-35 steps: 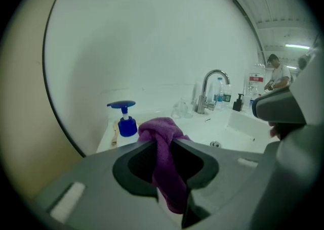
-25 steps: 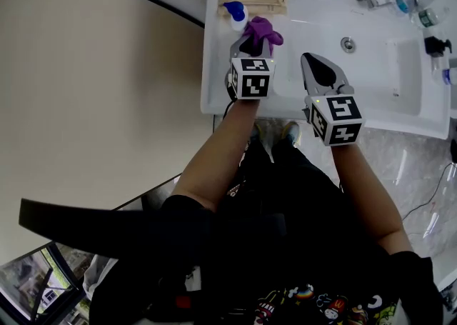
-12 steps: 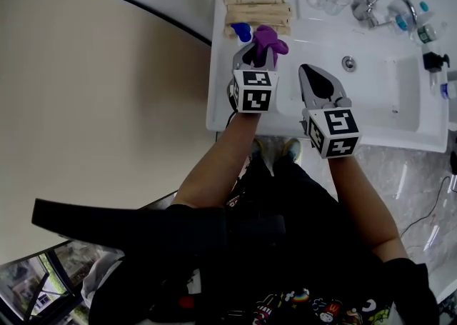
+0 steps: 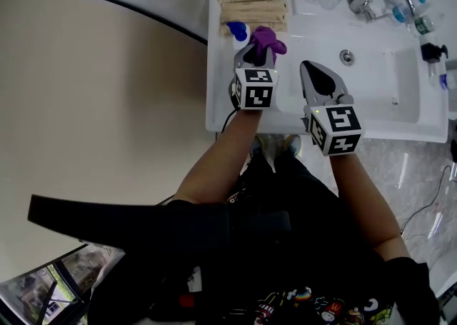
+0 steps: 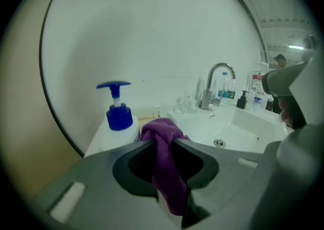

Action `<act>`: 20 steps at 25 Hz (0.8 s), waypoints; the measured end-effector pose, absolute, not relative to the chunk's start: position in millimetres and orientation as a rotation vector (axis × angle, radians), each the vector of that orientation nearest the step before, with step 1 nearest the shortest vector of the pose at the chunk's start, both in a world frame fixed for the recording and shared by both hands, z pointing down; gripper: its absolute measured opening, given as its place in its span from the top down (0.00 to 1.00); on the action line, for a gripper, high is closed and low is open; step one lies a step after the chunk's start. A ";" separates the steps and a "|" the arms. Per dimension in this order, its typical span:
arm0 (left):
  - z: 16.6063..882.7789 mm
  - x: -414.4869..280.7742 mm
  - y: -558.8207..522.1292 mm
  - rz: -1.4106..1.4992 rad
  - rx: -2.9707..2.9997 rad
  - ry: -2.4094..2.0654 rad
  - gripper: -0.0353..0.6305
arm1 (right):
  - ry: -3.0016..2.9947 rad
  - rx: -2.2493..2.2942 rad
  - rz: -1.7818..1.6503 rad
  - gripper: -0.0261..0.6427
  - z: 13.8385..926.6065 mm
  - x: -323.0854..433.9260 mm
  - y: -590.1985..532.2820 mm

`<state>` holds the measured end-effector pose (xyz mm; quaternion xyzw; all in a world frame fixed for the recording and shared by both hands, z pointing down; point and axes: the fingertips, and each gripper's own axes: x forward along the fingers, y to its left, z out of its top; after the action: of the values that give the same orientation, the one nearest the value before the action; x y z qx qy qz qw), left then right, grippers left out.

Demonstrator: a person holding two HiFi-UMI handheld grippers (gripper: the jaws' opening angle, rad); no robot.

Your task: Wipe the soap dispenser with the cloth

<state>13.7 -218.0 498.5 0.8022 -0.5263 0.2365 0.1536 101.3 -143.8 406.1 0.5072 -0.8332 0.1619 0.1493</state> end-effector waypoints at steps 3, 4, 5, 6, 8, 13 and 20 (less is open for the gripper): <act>513.4 12.5 -212.5 0.701 2.277 -1.507 0.81 | -2.378 1.458 0.482 0.92 411.3 103.7 -143.0; 516.5 12.3 -210.9 0.706 2.273 -1.508 0.81 | -2.375 1.458 0.487 0.92 413.0 104.2 -142.9; 518.5 12.2 -209.7 0.711 2.271 -1.508 0.81 | -2.373 1.457 0.491 0.92 414.4 104.2 -142.8; 519.2 12.3 -208.9 0.714 2.272 -1.509 0.81 | -2.372 1.456 0.494 0.92 415.4 103.9 -142.7; 515.5 12.5 -207.9 0.710 2.281 -1.516 0.81 | -2.375 1.454 0.498 0.92 416.6 103.1 -143.0; 483.2 5.3 -205.3 0.623 2.314 -1.567 0.81 | -2.384 1.448 0.496 0.92 416.1 95.4 -143.6; 485.0 -4.3 -191.4 0.612 2.310 -1.554 0.81 | -2.398 1.422 0.496 0.92 416.9 79.4 -141.1</act>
<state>-4.3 -191.4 485.0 0.8018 -0.5394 0.2126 0.1450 79.4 -141.1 416.9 0.4963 -0.8366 0.1729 0.1544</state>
